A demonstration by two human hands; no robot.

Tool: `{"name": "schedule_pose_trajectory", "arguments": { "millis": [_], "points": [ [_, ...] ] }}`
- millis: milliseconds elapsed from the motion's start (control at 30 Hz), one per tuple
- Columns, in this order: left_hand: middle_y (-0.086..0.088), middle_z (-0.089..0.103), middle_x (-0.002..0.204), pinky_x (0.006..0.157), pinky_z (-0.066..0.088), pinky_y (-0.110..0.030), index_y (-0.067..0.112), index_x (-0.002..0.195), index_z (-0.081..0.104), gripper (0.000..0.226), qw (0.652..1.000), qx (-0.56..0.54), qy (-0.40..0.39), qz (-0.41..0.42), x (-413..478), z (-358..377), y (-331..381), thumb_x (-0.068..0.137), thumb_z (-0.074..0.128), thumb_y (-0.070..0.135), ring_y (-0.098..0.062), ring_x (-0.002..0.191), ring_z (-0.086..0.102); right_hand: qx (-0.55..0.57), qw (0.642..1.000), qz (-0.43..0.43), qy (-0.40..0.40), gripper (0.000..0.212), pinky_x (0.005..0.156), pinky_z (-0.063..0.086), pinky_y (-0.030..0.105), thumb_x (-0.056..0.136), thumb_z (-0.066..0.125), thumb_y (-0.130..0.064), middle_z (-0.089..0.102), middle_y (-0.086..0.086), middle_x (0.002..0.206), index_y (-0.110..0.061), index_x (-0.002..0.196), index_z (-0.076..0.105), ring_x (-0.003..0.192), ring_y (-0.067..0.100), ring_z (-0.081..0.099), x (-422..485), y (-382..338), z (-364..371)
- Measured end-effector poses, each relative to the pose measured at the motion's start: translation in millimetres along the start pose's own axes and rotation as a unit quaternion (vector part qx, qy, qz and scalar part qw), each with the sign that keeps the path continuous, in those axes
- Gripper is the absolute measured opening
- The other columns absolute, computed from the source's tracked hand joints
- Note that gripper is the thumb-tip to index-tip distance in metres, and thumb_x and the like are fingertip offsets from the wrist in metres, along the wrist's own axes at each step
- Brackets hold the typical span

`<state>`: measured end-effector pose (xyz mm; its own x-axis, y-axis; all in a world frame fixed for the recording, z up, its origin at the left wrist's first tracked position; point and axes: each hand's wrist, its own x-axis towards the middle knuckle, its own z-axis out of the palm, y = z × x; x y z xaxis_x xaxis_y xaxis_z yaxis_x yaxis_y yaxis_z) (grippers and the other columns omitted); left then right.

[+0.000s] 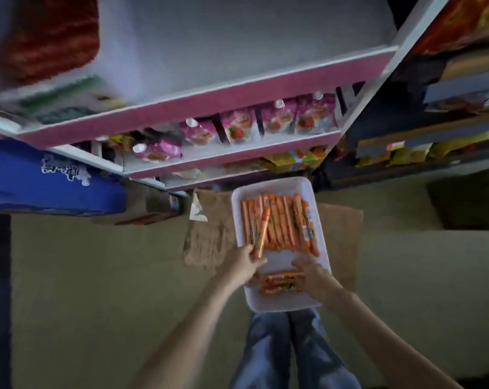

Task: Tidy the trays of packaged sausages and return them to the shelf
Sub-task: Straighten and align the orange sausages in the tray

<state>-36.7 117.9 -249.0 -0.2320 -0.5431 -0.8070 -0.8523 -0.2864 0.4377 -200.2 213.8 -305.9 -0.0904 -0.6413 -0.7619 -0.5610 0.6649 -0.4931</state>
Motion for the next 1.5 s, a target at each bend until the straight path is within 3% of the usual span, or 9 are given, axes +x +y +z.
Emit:
{"name": "schedule_pose_trajectory", "arguments": {
  "millis": [133, 300, 500, 767, 867, 933, 1067, 1233, 1500],
  "points": [
    [-0.007, 0.056, 0.059, 0.039, 0.044, -0.026, 0.017, 0.097, 0.051, 0.009, 0.992, -0.112, -0.007, -0.059, 41, 20, -21, 0.094, 0.058, 0.021, -0.016, 0.041, 0.053, -0.171, 0.985, 0.013, -0.032, 0.051, 0.103, 0.032, 0.04, 0.092, 0.042, -0.012, 0.042, 0.01, 0.141, -0.008, 0.143, 0.035, 0.128, 0.033, 0.043, 19, 26, 38],
    [-0.005, 0.055, 0.061, 0.046, 0.051, -0.027, 0.012, 0.095, 0.048, 0.008, 0.98, -0.181, 0.068, -0.048, 74, 33, -25, 0.097, 0.053, 0.018, -0.015, 0.045, 0.055, -0.307, 0.951, -0.028, 0.005, 0.022, 0.055, 0.052, 0.042, 0.055, 0.068, -0.008, 0.058, 0.015, 0.077, -0.005, 0.076, 0.066, 0.064, 0.035, 0.06, 41, 45, 63],
    [-0.004, 0.061, 0.093, 0.092, 0.05, -0.038, 0.011, 0.133, 0.037, 0.043, 0.996, -0.06, 0.05, -0.03, 100, 54, -33, 0.094, 0.055, 0.014, -0.02, 0.089, 0.062, -0.323, 0.945, -0.048, 0.023, 0.039, 0.101, 0.033, 0.038, 0.095, 0.037, -0.008, 0.047, 0.008, 0.134, -0.011, 0.135, 0.034, 0.123, 0.028, 0.043, 51, 52, 56],
    [0.0, 0.061, 0.119, 0.078, 0.05, -0.029, 0.021, 0.13, 0.05, 0.031, 0.99, 0.084, 0.048, 0.1, 19, 22, 4, 0.1, 0.043, 0.021, -0.015, 0.098, 0.06, -0.176, 0.95, -0.226, 0.123, 0.041, 0.083, 0.055, 0.038, 0.073, 0.064, 0.015, 0.061, 0.012, 0.11, -0.003, 0.11, 0.063, 0.1, 0.03, 0.061, -20, 10, -13],
    [0.003, 0.063, 0.094, 0.055, 0.046, -0.023, 0.018, 0.119, 0.055, 0.023, 0.995, 0.014, 0.039, 0.088, -23, -1, 26, 0.1, 0.045, 0.027, -0.017, 0.072, 0.061, -0.029, 0.964, -0.207, 0.166, 0.028, 0.083, 0.044, 0.02, 0.085, 0.064, 0.005, 0.061, 0.007, 0.105, -0.005, 0.111, 0.067, 0.097, 0.023, 0.059, -70, -24, -74],
    [0.002, 0.059, 0.082, 0.064, 0.05, -0.027, 0.016, 0.098, 0.058, 0.026, 0.994, -0.094, 0.019, 0.061, -56, -19, 50, 0.096, 0.049, 0.041, -0.027, 0.082, 0.065, 0.036, 0.963, -0.191, 0.186, 0.025, 0.084, 0.04, 0.02, 0.088, 0.064, -0.003, 0.062, 0.004, 0.106, -0.011, 0.111, 0.067, 0.098, 0.019, 0.058, -106, -52, -116],
    [-0.003, 0.064, 0.113, 0.101, 0.045, -0.04, 0.014, 0.117, 0.056, 0.043, 0.916, -0.389, -0.034, 0.097, -126, -52, 110, 0.089, 0.058, 0.047, -0.019, 0.106, 0.062, 0.104, 0.953, -0.244, 0.148, 0.034, 0.082, 0.048, 0.022, 0.086, 0.066, -0.002, 0.067, -0.006, 0.105, -0.031, 0.104, 0.064, 0.095, 0.008, 0.064, -181, -118, -177],
    [-0.012, 0.072, 0.091, 0.079, 0.057, -0.038, 0.007, 0.102, 0.056, 0.017, 0.712, -0.66, 0.006, 0.24, -203, -99, 176, 0.094, 0.053, 0.023, -0.024, 0.087, 0.07, 0.219, 0.909, -0.322, 0.148, 0.04, 0.076, 0.05, 0.013, 0.08, 0.07, 0.005, 0.072, -0.013, 0.093, -0.029, 0.1, 0.067, 0.09, 0.0, 0.067, -252, -185, -200],
    [-0.015, 0.065, 0.085, 0.055, 0.057, -0.036, 0.002, 0.126, 0.038, 0.032, 0.617, -0.739, 0.067, 0.263, -259, -149, 207, 0.098, 0.049, 0.011, -0.027, 0.07, 0.071, 0.349, 0.796, -0.405, 0.284, 0.016, 0.072, 0.056, 0.028, 0.088, 0.063, -0.001, 0.07, 0.006, 0.076, -0.015, 0.079, 0.065, 0.071, 0.016, 0.066, -292, -232, -217]
  ]
}}
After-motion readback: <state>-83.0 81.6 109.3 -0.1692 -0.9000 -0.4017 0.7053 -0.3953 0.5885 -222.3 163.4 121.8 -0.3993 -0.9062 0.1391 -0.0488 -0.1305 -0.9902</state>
